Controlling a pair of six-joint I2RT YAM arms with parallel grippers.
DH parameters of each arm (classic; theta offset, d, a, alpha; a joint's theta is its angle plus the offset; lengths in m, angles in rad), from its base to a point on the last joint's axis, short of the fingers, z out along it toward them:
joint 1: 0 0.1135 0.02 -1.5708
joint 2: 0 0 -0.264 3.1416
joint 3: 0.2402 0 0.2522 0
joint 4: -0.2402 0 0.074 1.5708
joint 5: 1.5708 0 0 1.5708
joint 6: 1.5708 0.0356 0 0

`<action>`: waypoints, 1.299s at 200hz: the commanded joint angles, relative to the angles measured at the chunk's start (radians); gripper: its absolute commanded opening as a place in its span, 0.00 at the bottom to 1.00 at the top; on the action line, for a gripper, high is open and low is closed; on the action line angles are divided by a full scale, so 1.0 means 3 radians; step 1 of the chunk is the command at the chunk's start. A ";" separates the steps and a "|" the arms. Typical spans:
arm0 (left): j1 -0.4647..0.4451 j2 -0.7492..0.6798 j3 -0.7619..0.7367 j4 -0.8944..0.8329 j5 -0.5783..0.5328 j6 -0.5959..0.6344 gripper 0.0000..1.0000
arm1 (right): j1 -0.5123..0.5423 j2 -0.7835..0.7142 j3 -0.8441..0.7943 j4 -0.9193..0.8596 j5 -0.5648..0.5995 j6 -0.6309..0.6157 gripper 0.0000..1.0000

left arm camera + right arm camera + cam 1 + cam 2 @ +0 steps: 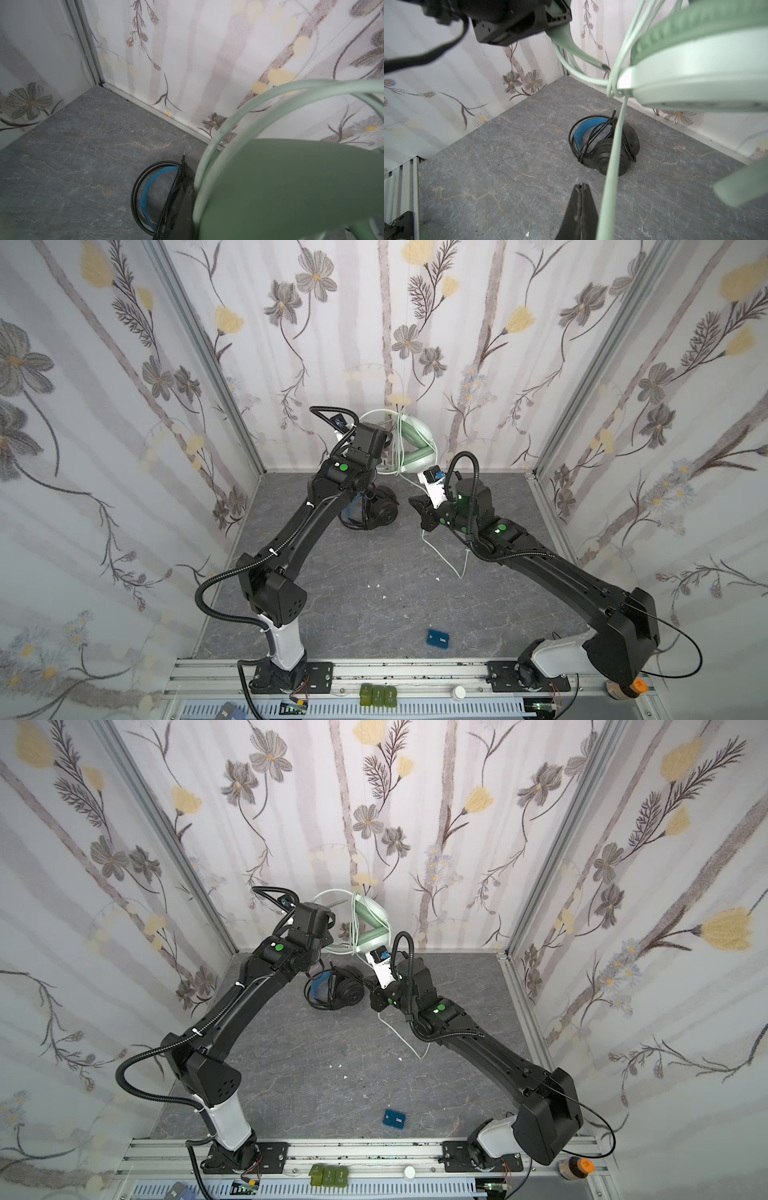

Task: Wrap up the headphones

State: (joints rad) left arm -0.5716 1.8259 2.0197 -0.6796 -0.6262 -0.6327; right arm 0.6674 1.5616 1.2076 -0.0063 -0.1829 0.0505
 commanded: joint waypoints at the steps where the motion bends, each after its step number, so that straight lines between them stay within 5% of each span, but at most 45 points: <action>1: -0.0053 0.0044 0.0034 0.0077 -0.0358 0.0313 0.00 | 0.0020 -0.0045 0.0091 -0.0102 0.0113 -0.0143 0.03; 43: -0.0144 0.0028 -0.0214 0.0161 -0.0551 0.0790 0.00 | 0.0055 -0.0026 0.0300 -0.0350 0.0208 -0.0354 0.04; 156: -0.0238 -0.0488 -0.0980 0.0480 -0.0265 0.2249 0.00 | 0.0168 0.0019 0.0743 -0.1122 0.0793 -0.1263 0.06; 260: -0.0226 -0.0933 -0.1360 0.0381 0.0771 0.2798 0.00 | 0.0204 -0.0001 0.0815 -0.0997 0.1378 -0.1538 0.09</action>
State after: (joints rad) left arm -0.6407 1.5787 1.6325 -0.5667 -0.5037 0.1658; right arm 0.7372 1.5562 1.4345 -0.3752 0.1562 -0.4057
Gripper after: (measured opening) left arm 0.061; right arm 0.087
